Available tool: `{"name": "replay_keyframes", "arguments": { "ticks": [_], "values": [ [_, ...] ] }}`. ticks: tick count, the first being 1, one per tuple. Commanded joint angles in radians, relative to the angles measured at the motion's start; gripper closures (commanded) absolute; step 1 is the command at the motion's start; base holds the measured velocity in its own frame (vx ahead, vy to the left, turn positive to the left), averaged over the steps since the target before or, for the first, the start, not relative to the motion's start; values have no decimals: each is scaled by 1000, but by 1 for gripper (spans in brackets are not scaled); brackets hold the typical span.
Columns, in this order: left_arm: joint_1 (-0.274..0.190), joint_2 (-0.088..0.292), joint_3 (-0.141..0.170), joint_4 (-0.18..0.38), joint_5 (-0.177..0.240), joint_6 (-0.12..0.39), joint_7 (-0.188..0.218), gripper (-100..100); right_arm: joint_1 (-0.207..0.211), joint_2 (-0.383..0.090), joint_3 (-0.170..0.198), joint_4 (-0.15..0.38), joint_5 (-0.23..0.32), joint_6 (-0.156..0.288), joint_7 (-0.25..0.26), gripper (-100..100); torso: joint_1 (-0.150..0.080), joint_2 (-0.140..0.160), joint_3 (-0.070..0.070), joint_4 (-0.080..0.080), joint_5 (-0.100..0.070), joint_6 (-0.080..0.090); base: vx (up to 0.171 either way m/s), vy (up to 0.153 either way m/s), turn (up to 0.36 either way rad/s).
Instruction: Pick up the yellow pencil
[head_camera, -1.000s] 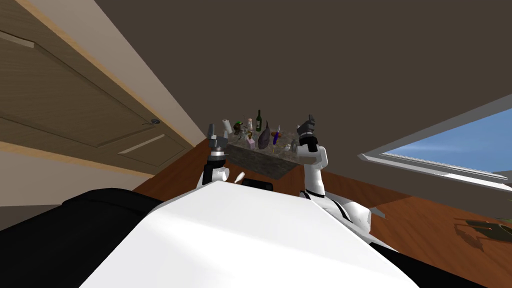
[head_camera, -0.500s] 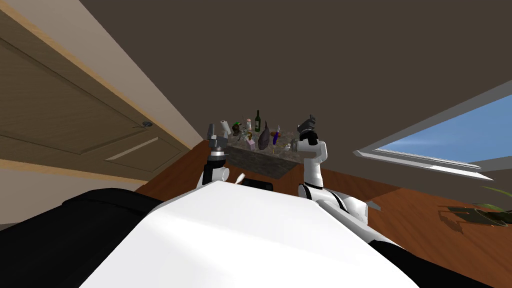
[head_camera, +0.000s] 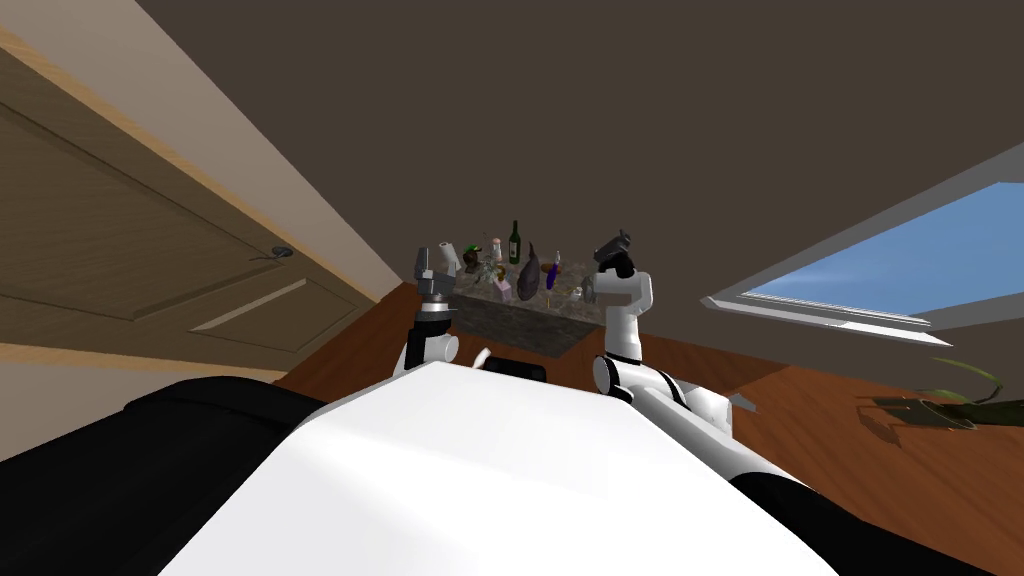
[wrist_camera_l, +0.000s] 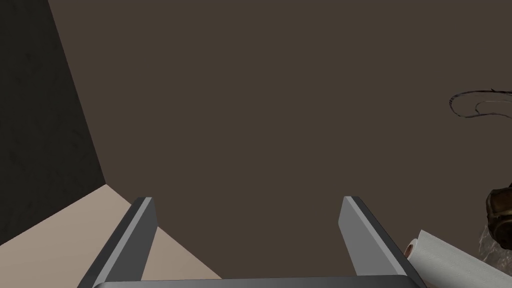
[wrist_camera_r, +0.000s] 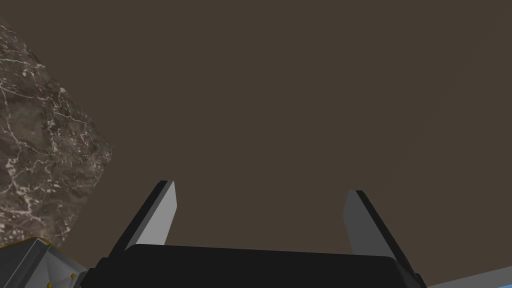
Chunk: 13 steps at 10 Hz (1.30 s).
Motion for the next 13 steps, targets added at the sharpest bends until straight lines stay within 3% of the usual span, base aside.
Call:
{"name": "replay_keyframes", "arguments": {
  "ticks": [1, 2, 3, 5, 6, 8, 9, 11, 12, 13],
  "values": [
    [0, 0, 0, 0, 0, 0, 0, 0, -28, 1, -10, 24, 3, 50, -33, -100, 0, 0, 0, 0, 0, 0, 8, 60, -79],
    [0, 0, 0, 0, 0, 0, 0, 0, -28, 1, -10, 24, 3, 73, -33, -100, 0, 0, 0, 0, 0, 0, 6, 33, 3],
    [0, 0, 0, 0, 0, 0, 0, 0, -75, 8, -33, 74, 15, 102, -81, -100, -1, 0, 0, 0, 0, 0, 9, 63, -128],
    [0, 0, 0, 0, 0, 0, 0, 0, -85, 8, -33, 78, 15, 157, -85, -100, 1, 0, 0, 0, 0, -1, 5, 53, -27],
    [0, 0, 0, 0, 0, 0, 0, 0, -130, 16, -57, 121, 27, 189, -133, -100, -1, 0, 0, 0, 0, 0, 0, 55, -101],
    [0, 0, 0, 0, 0, 0, 0, 0, -139, 16, -57, 132, 27, 240, -137, -100, 0, 0, 0, 0, 0, 0, 8, 45, -26],
    [0, 0, 0, 0, 0, 0, 0, 0, -186, 25, -81, 177, 38, 272, -185, -100, -1, 0, 0, 0, 0, -1, 12, 54, -78],
    [0, 0, 0, 0, 0, 0, 0, 0, -190, 25, -81, 186, 38, 322, -188, -100, 1, -1, 0, 0, 0, 0, 13, 52, -29],
    [0, 0, 0, 0, 0, 0, 0, 0, -237, 34, -107, 240, 49, 351, -237, -100, -1, 0, 0, 0, 0, 0, 7, 55, -79],
    [0, 0, 0, 0, 0, 0, 0, 0, -237, 34, -107, 240, 49, 380, -237, -100, 0, 0, 0, 0, 0, 0, 9, 57, -51]
  ]
}}
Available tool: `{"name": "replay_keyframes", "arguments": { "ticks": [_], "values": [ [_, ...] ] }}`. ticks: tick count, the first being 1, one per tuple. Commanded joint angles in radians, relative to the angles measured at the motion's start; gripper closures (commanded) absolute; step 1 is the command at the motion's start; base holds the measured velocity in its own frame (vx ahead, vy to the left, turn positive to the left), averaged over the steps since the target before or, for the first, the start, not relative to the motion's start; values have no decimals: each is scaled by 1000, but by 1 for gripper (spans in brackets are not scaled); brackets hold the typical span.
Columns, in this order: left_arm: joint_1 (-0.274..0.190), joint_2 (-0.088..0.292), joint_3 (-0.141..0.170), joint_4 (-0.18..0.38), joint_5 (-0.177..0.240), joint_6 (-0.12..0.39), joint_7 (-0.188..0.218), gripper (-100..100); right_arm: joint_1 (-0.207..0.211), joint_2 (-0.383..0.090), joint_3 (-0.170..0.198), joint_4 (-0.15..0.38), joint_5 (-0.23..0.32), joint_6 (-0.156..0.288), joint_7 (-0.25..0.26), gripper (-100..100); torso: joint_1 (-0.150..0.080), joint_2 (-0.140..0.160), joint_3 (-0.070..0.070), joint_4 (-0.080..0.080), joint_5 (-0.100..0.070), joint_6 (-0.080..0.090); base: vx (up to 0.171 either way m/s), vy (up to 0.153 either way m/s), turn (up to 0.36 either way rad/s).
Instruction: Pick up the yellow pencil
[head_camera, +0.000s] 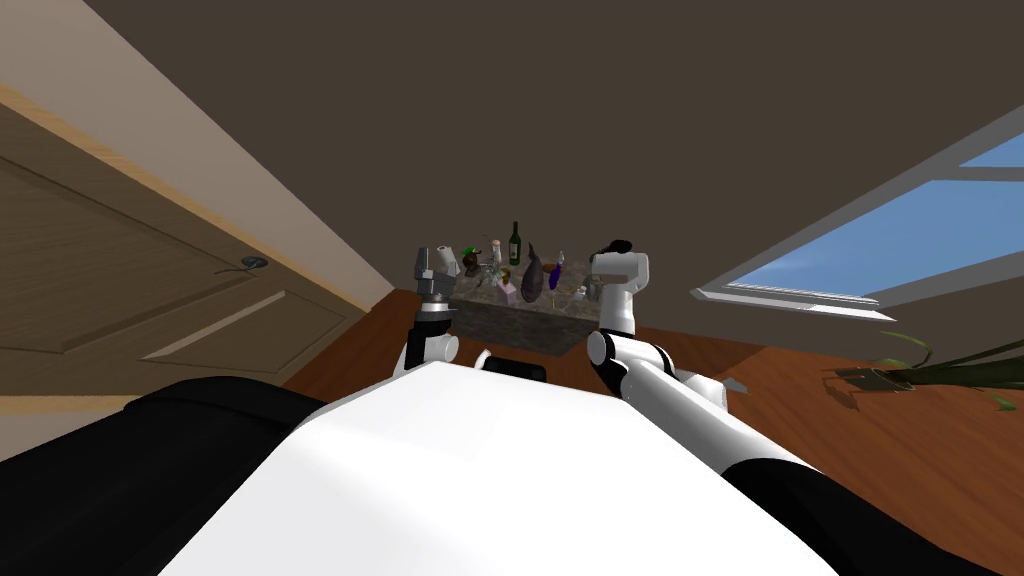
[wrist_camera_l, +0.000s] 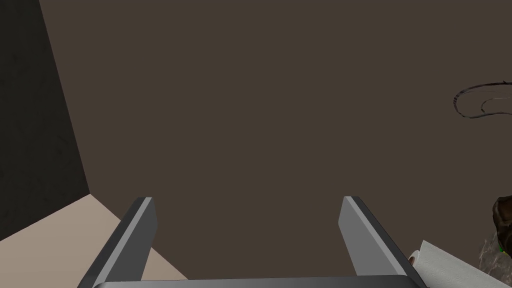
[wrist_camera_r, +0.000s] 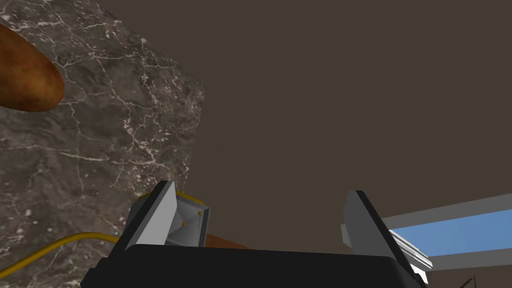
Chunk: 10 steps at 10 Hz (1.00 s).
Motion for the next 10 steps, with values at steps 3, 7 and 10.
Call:
{"name": "replay_keyframes", "arguments": {
  "ticks": [3, 7, 10],
  "values": [
    [0, 0, 0, 0, 0, 0, 0, 0, -47, 11, -30, 61, 11, 102, -56, -100, -1, 0, 0, 0, 0, 0, 11, 41, -39],
    [0, 0, 0, 0, 0, 0, 0, 0, -86, 22, -57, 115, 22, 202, -102, -100, -1, 0, 0, 0, 0, 0, 9, 35, -21],
    [0, 0, 0, 0, 0, 0, 0, 0, -122, 33, -85, 168, 32, 278, -147, -100, -1, -1, 0, 0, 0, 0, 15, 39, -27]
  ]
}}
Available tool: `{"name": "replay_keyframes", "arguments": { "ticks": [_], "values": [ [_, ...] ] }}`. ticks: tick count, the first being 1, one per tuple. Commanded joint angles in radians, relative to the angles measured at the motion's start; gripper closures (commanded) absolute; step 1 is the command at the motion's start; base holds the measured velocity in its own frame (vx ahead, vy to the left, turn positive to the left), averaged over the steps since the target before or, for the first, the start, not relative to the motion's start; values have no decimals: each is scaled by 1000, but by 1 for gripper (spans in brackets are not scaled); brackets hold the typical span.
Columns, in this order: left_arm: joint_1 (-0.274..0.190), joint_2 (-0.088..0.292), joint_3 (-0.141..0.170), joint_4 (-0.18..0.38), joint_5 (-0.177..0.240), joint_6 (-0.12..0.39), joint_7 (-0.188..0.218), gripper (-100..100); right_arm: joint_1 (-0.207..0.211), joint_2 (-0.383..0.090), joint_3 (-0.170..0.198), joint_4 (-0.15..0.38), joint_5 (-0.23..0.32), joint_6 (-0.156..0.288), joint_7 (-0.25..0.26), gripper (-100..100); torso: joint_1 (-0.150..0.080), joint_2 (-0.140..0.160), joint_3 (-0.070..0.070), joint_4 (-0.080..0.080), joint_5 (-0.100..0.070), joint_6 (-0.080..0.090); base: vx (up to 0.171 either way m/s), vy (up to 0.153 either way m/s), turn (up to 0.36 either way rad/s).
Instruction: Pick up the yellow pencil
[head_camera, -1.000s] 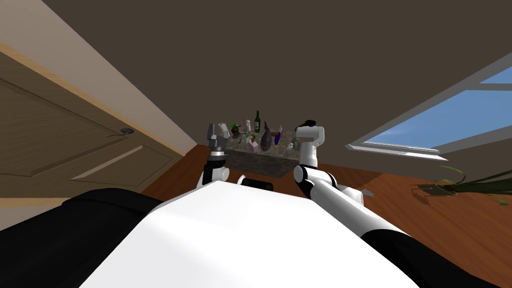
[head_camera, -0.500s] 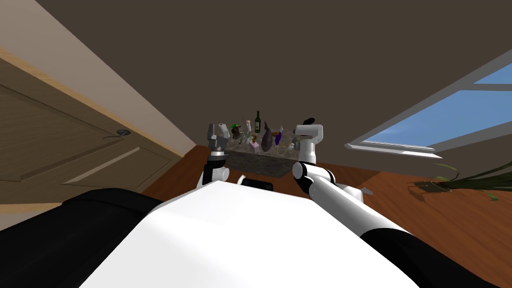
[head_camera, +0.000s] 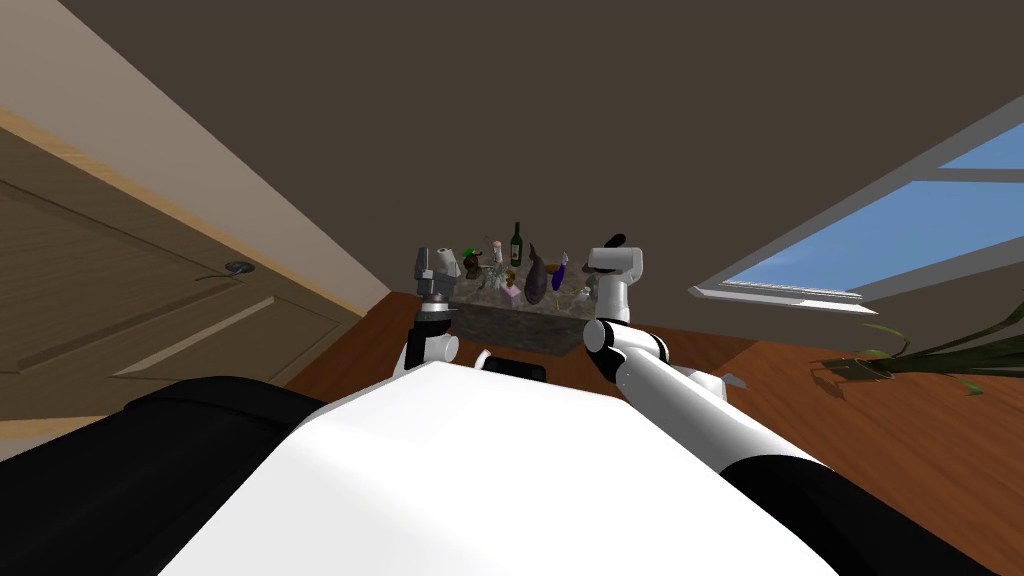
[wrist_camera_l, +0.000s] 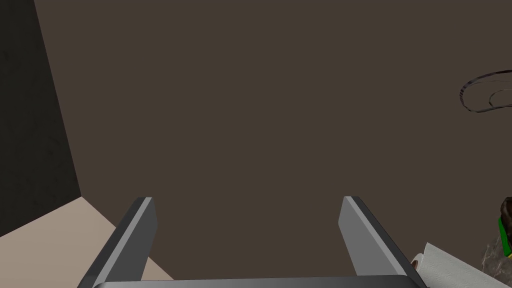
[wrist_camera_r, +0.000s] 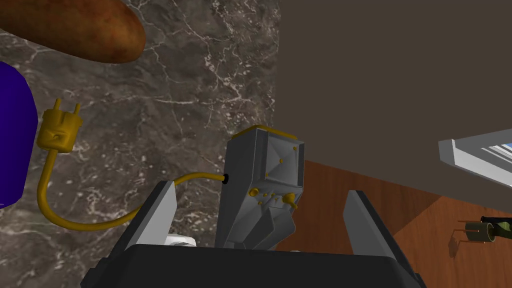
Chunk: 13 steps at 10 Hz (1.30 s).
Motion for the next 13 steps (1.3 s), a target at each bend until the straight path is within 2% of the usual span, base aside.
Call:
{"name": "replay_keyframes", "arguments": {
  "ticks": [1, 3, 4, 5, 6, 8, 9, 11, 12, 13],
  "values": [
    [0, 0, 0, 0, 0, 0, 0, 0, -36, 13, -28, 50, 13, 50, -47, -100, 0, 0, 0, 0, 0, 0, 23, 42, -44],
    [0, 0, 0, 0, 0, 0, 0, 0, -36, 13, -28, 59, 13, 86, -47, -100, 1, -1, 0, 0, 0, 0, 18, 28, -12],
    [0, 0, 0, 0, 0, 0, 0, 0, -63, 26, -56, 100, 23, 127, -88, -100, 0, 0, 0, 0, 0, 0, 23, 35, -40],
    [0, 0, 0, 0, 0, 0, 0, 0, -63, 26, -56, 109, 23, 156, -88, -100, 1, -1, 0, 0, 0, 0, 21, 33, -23],
    [0, 0, 0, 0, 0, 0, 0, 0, -86, 41, -84, 154, 32, 188, -126, -100, 0, -1, 0, 0, 0, 0, 43, 41, -32],
    [0, 0, 0, 0, 0, 0, 0, 0, -86, 41, -84, 159, 32, 224, -126, -100, 0, -2, -1, -1, 0, 0, 32, 21, -7],
    [0, 0, 0, 0, 0, 0, 0, 0, -105, 56, -111, 206, 41, 254, -162, -100, -1, -1, -1, 0, 0, 0, 31, 6, -37],
    [0, 0, 0, 0, 0, 0, 0, 0, -105, 56, -111, 206, 41, 287, -162, -100, -1, -1, -1, 0, 0, 0, 24, 11, -4],
    [0, 0, 0, 0, 0, 0, 0, 0, -120, 73, -137, 250, 50, 320, -195, -100, -1, -1, 0, 0, 0, 0, 37, 6, -28],
    [0, 0, 0, 0, 0, 0, 0, 0, -120, 73, -137, 250, 50, 341, -195, -100, -2, -2, -1, 0, 0, 0, 36, 6, -16]
  ]
}}
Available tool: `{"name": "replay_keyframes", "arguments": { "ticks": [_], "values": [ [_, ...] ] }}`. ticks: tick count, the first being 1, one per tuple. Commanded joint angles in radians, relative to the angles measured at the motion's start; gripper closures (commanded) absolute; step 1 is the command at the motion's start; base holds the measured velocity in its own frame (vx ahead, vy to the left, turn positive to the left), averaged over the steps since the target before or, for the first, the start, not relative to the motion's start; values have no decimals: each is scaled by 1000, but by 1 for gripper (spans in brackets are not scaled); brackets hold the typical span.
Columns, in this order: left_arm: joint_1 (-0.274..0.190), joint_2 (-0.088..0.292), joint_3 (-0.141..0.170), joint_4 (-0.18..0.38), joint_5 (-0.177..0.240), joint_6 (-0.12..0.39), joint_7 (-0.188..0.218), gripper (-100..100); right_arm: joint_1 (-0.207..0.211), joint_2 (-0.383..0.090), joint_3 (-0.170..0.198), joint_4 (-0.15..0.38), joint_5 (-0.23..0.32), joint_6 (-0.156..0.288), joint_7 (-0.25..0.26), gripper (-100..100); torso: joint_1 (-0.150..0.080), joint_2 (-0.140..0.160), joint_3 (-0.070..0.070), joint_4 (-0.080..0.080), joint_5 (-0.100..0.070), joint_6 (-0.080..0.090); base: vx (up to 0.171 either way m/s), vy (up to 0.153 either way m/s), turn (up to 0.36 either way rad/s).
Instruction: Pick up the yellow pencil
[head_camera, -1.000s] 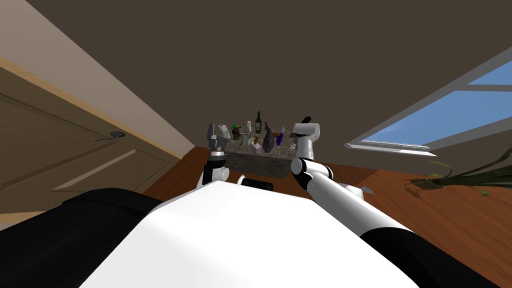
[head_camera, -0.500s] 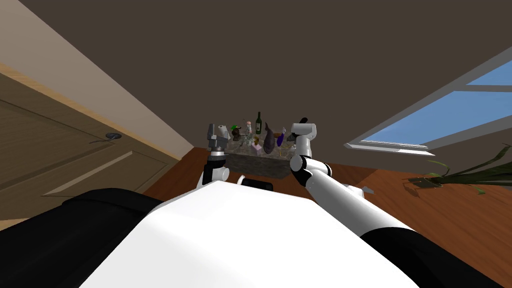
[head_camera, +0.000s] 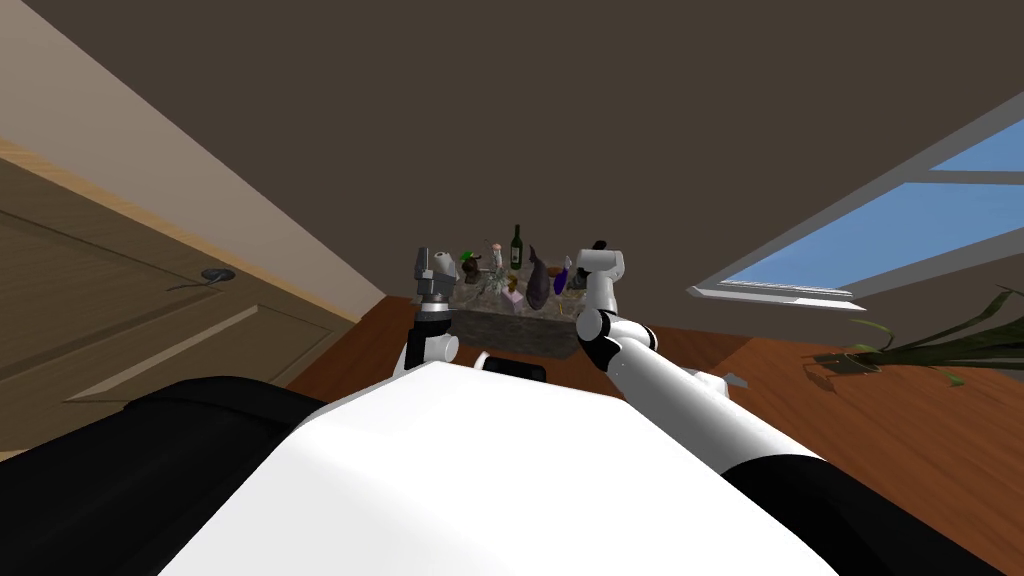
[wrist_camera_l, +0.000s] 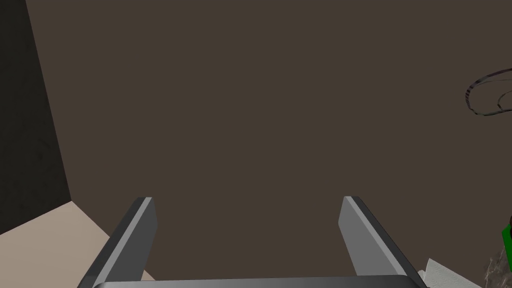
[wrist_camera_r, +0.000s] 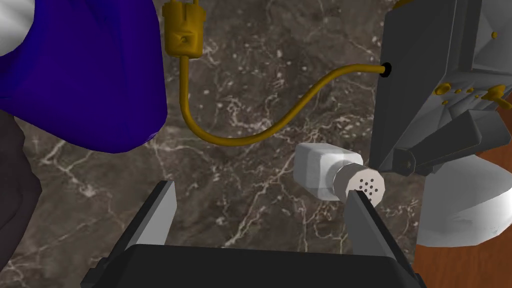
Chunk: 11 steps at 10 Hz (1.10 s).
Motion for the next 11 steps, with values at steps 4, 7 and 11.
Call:
{"name": "replay_keyframes", "arguments": {
  "ticks": [4, 7, 11],
  "values": [
    [0, 0, 0, 0, 0, 0, 0, 0, -24, 40, -50, 88, 17, 121, -60, -100, -2, -2, -1, 0, 0, 0, 51, -10, -18],
    [0, 0, 0, 0, 0, 0, 0, 0, -29, 85, -86, 149, 29, 192, -97, -100, -2, 0, 0, 0, -1, 0, 49, -25, -13],
    [0, 0, 0, 0, 0, 0, 0, 0, -27, 125, -107, 185, 35, 232, -118, -100, -3, -3, -2, -1, -1, 0, 69, -34, -3]
  ]
}}
